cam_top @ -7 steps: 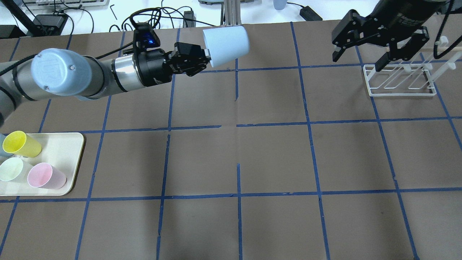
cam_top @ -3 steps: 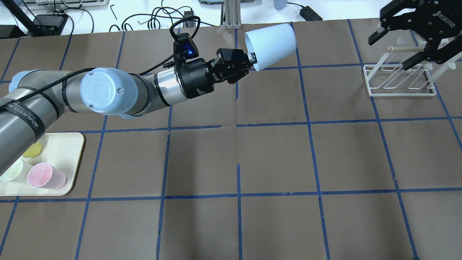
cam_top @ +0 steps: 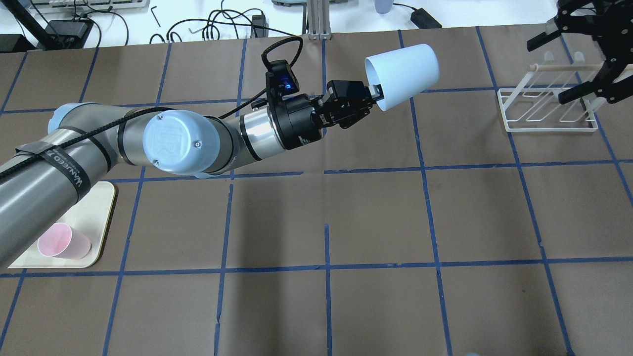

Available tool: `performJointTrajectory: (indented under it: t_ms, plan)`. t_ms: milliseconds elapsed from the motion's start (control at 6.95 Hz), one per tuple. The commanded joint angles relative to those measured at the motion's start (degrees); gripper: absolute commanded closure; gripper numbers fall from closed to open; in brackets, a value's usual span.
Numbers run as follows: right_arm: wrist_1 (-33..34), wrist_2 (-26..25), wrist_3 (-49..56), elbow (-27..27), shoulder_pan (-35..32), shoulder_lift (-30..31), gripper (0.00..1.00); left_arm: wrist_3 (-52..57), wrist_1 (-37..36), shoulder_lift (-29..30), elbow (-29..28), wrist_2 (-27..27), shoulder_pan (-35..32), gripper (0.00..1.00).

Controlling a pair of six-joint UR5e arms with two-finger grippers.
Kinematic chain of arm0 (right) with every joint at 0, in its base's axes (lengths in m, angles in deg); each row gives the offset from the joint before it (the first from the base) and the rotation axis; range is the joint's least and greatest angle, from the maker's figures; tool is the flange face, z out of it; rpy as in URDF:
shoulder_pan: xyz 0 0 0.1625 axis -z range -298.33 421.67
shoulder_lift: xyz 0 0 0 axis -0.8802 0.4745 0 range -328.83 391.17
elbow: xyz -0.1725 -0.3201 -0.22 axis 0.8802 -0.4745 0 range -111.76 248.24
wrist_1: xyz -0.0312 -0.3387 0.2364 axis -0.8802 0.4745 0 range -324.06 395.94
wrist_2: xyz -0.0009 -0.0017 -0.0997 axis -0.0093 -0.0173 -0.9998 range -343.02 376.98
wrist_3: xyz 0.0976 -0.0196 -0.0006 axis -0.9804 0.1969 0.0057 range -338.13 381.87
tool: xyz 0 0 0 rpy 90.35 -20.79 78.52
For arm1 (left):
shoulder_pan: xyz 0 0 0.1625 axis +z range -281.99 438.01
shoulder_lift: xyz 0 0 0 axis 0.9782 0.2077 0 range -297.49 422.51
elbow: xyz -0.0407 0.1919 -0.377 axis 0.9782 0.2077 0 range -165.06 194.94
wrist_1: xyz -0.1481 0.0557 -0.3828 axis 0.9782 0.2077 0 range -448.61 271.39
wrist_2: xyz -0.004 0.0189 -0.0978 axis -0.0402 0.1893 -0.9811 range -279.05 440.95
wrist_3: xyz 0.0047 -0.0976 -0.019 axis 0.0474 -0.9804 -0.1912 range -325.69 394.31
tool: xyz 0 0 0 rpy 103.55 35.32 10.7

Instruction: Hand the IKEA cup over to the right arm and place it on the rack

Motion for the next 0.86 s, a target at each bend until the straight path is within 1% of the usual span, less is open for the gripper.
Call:
performJointTrajectory:
  t_ms: [0,144,431,575,719]
  plan:
    - [-9.9,11.1,6.3,0.7,0.2,0.2,0.00,0.0,0.1,-0.7,0.1,-0.5,-0.7,1.00]
    - [-10.0,11.6,7.2,1.4,0.2,0.1,0.00,0.0,0.1,-0.1,0.2,-0.6,-0.7,1.00]
    - [-10.8,15.4,7.2,3.7,-0.7,0.3,0.00,0.0,0.2,-0.8,0.2,-0.3,-0.7,1.00]
    - [-11.0,15.6,6.5,4.3,-0.8,-0.2,0.00,0.0,0.1,-0.6,0.2,-0.6,-0.7,1.00]
    - [-12.6,15.8,5.3,4.8,-0.8,-1.4,0.00,0.0,0.2,-0.7,0.2,-0.5,-0.7,1.00]
